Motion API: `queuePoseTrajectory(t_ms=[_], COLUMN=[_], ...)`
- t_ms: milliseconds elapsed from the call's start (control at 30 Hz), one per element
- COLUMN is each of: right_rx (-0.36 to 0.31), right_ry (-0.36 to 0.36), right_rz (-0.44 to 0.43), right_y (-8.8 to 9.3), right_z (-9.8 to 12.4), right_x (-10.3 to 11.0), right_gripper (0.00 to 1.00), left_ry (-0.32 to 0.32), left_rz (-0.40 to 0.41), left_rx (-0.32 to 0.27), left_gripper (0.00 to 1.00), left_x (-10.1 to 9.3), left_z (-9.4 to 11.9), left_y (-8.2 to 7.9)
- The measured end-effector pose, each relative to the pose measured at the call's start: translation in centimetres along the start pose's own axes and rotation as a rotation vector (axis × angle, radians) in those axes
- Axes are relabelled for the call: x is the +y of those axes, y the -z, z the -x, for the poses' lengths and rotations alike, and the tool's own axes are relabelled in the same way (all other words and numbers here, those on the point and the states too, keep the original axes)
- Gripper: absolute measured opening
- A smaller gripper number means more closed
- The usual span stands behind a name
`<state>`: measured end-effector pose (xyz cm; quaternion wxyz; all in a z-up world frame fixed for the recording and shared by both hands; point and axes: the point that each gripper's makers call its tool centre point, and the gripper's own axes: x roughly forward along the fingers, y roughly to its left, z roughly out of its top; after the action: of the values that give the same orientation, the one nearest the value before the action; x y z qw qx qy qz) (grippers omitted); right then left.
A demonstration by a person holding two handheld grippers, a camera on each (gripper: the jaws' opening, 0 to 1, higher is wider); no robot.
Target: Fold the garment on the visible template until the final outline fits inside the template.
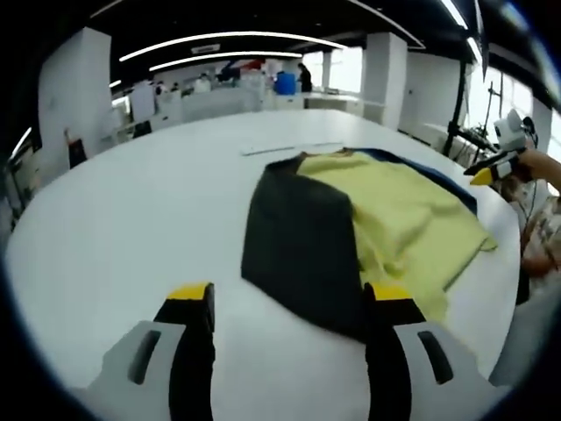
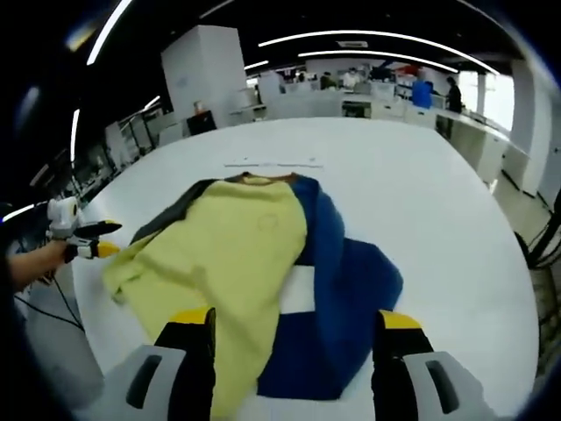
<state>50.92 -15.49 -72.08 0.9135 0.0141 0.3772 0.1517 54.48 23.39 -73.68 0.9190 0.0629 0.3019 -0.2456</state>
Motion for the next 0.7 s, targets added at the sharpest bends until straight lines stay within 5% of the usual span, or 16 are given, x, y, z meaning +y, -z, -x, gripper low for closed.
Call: queuePoseTrajectory(t_ms=[367, 700], right_rx=[0.011, -0.004], right_ry=[0.12, 0.212], right_rz=[0.017, 0.054], right_y=[4.2, 5.1], right_z=[0.2, 0.0], right_x=[-2.1, -4.2], right_gripper=[0.43, 0.17], left_ry=[0.032, 0.034], left_rz=[0.059, 0.051], left_rx=[0.028, 0.059], left_gripper=[0.52, 0.31], left_x=[-1.8, -2.3], left_z=[0.5, 0.4], left_y=[2.2, 4.1])
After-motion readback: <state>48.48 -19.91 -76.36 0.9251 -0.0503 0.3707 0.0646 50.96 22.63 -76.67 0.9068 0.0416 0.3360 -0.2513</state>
